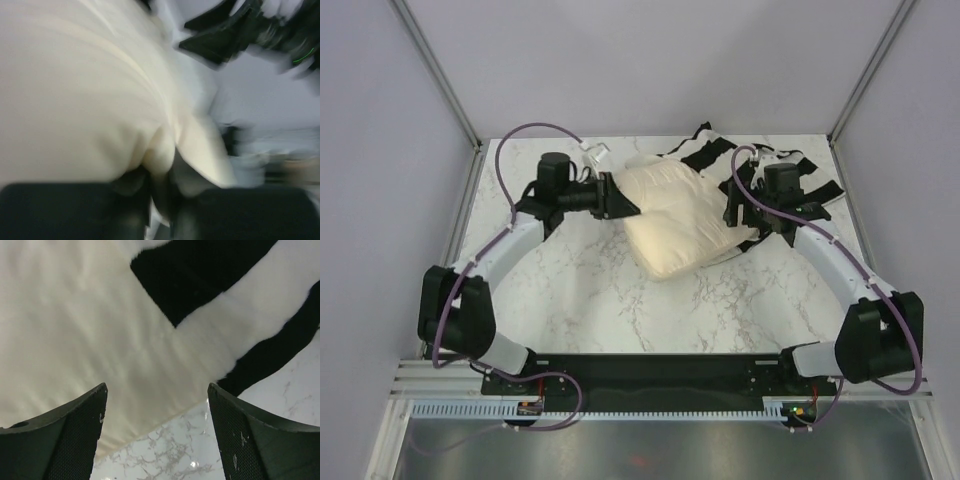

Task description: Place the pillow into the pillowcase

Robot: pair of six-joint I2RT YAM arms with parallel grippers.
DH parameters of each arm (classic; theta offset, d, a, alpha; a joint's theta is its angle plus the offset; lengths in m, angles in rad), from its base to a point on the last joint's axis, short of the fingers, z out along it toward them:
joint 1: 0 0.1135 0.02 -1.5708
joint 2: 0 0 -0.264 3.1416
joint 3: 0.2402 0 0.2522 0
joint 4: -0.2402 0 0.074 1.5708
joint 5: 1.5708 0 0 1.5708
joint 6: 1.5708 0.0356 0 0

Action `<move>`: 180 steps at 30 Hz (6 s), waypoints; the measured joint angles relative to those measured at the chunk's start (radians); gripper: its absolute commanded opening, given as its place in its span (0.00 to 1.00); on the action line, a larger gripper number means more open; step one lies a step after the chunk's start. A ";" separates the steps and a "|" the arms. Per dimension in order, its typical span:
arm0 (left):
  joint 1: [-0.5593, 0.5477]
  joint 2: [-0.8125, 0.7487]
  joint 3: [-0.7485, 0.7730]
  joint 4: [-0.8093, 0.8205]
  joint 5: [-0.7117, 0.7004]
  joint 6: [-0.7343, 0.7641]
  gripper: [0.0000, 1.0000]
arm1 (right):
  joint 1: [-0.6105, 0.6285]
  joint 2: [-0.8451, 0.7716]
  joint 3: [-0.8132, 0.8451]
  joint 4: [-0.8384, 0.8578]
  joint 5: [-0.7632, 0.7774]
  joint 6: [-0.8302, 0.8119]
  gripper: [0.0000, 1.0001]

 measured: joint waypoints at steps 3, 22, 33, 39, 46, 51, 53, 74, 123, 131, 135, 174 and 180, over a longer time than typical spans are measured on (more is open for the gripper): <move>-0.182 -0.106 -0.014 -0.147 -0.255 0.584 1.00 | -0.011 0.050 -0.077 -0.023 0.006 -0.013 0.86; -0.533 -0.144 -0.119 -0.341 -0.674 1.378 1.00 | -0.360 0.019 -0.102 -0.068 -0.069 -0.335 0.84; -0.584 0.145 0.133 -0.265 -0.774 1.285 1.00 | -0.383 0.185 -0.344 0.351 -0.103 -0.426 0.81; -0.592 0.191 0.142 -0.224 -0.843 1.265 1.00 | -0.341 0.137 -0.435 0.602 -0.014 -0.384 0.67; -0.594 0.204 0.145 -0.216 -0.874 1.261 1.00 | -0.320 0.155 -0.402 0.689 0.045 -0.340 0.50; -0.605 0.204 0.145 -0.212 -0.883 1.284 1.00 | -0.322 0.223 -0.335 0.675 0.023 -0.303 0.00; -0.619 0.204 0.145 -0.207 -0.892 1.317 1.00 | -0.322 0.217 -0.331 0.660 -0.009 -0.293 0.00; -0.901 0.285 -0.016 0.048 -1.316 1.369 1.00 | -0.352 0.033 -0.338 0.463 -0.529 -0.016 0.00; -0.442 0.324 0.463 -0.376 -0.763 0.435 0.02 | 0.127 0.041 -0.088 0.537 -0.602 0.435 0.52; -0.439 0.309 0.465 -0.345 -0.630 0.373 0.02 | -0.142 -0.306 -0.132 0.188 -0.465 0.261 0.70; -0.443 0.307 0.464 -0.344 -0.610 0.360 0.02 | -0.158 -0.471 -0.204 0.069 -0.357 0.233 0.65; -0.058 -0.080 0.004 -0.505 -0.537 0.637 1.00 | 0.195 0.946 0.985 -0.277 0.035 -0.317 0.83; -0.023 -0.006 0.004 -0.503 -0.543 0.614 1.00 | 0.197 1.007 1.000 -0.282 0.047 -0.364 0.73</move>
